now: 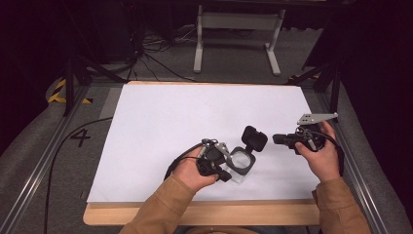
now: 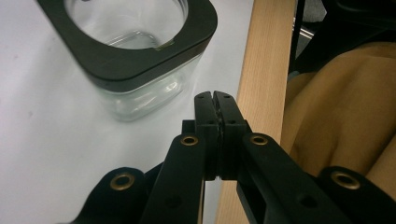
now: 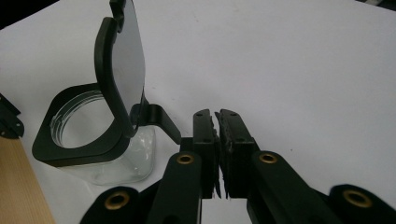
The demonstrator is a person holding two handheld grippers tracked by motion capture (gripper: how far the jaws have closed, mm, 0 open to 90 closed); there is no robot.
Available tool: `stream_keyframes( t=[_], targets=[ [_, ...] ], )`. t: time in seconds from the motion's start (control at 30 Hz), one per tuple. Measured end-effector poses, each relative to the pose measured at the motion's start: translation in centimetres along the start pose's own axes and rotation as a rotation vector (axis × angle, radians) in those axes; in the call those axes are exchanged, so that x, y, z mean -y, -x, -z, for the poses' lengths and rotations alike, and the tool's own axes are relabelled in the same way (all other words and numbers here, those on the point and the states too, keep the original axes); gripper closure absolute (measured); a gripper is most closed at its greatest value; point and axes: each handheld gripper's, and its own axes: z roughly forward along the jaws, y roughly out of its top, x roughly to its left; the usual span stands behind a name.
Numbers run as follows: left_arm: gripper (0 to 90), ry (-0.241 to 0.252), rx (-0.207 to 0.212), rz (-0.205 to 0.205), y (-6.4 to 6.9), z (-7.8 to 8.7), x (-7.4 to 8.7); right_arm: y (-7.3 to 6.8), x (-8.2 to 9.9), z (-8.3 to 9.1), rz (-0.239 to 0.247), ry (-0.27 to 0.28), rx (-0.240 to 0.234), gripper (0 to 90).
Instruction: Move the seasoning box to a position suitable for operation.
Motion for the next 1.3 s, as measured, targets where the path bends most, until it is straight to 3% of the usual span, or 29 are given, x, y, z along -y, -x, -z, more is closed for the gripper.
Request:
stream_keyframes(
  t=[0.23,0.47,0.6,0.73,0.97,1.1,1.3],
  targets=[
    [90.0,-0.001,-0.001,0.008,-0.2,-1.6,-0.1,-0.7,-0.3,0.1,0.012,0.032,-0.018,86.6],
    [90.0,0.064,-0.054,0.032,-0.3,-1.7,0.0,-1.1,-0.6,0.1,0.028,0.055,-0.025,87.1],
    [89.8,0.079,-0.055,0.053,-0.6,-1.7,0.1,-1.8,-0.9,0.2,0.064,0.111,-0.005,88.7],
    [89.9,0.079,-0.061,0.053,-0.4,-1.7,0.0,-2.1,-1.1,0.5,0.08,0.157,0.013,89.5],
    [89.8,0.076,-0.062,0.05,-0.4,-1.8,0.0,-3.0,-1.5,0.4,0.115,0.201,-0.001,89.5],
    [89.7,0.074,-0.055,0.054,-0.4,-2.0,0.0,-3.4,-1.6,0.4,0.125,0.204,-0.011,89.6],
    [89.8,0.073,-0.059,0.048,-0.4,-2.0,0.0,-4.0,-1.8,0.4,0.148,0.206,0.01,89.8]
  ],
)
